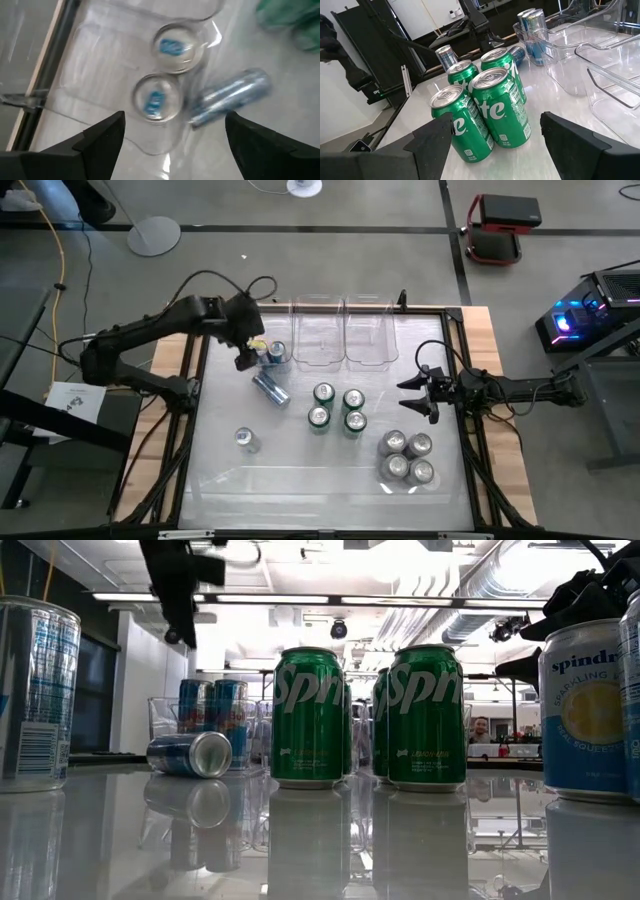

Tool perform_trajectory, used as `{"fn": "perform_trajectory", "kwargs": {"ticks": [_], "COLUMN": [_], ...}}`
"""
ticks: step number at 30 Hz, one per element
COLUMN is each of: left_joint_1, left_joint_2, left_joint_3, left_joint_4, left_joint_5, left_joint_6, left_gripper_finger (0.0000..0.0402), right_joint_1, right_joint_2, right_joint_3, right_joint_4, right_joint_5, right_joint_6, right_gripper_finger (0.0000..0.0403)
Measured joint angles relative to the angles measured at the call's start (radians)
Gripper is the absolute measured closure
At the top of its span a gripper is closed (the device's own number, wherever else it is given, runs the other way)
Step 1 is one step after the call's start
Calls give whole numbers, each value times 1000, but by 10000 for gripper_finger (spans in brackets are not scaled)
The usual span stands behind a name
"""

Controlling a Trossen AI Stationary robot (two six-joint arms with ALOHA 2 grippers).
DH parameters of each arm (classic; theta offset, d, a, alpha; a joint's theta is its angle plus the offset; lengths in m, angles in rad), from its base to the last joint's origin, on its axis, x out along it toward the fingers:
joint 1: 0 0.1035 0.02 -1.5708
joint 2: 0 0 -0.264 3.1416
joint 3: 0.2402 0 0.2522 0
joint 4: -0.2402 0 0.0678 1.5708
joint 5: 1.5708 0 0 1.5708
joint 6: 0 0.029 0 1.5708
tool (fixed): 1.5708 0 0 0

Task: Sort soda cans
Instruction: Put the bottom blue soda can into the left transparent bin

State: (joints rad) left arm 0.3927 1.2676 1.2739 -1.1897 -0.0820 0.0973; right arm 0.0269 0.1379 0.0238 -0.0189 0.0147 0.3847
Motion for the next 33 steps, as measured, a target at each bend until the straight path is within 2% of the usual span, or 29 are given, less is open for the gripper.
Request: {"fn": "perform_trajectory", "kwargs": {"ticks": [3,9,13,16,19,22,27,33], "left_joint_1": [-147,-497,-736,-876,-975,-1026,-1051,-1042], "left_joint_2": [-27,-54,-32,10,59,106,179,255], "left_joint_3": [9,9,9,9,9,9,9,9], "left_joint_4": [-17,-27,-28,-29,-30,-30,-35,-78], "left_joint_5": [-58,-130,-200,-212,-207,-193,-188,-112], "left_joint_6": [-98,-400,-601,-683,-659,-610,-491,-327], "left_gripper_finger": [80,80,80,80,80,80,80,80], "right_joint_1": [0,0,0,0,0,0,0,0], "right_joint_2": [0,0,0,0,0,0,0,0], "right_joint_3": [0,0,0,0,0,0,0,0], "right_joint_4": [0,0,0,0,0,0,0,0], "right_joint_5": [0,0,0,0,0,0,0,0], "right_joint_6": [0,0,0,0,0,0,0,0], "right_gripper_finger": [112,112,112,112,112,112,112,112]}}
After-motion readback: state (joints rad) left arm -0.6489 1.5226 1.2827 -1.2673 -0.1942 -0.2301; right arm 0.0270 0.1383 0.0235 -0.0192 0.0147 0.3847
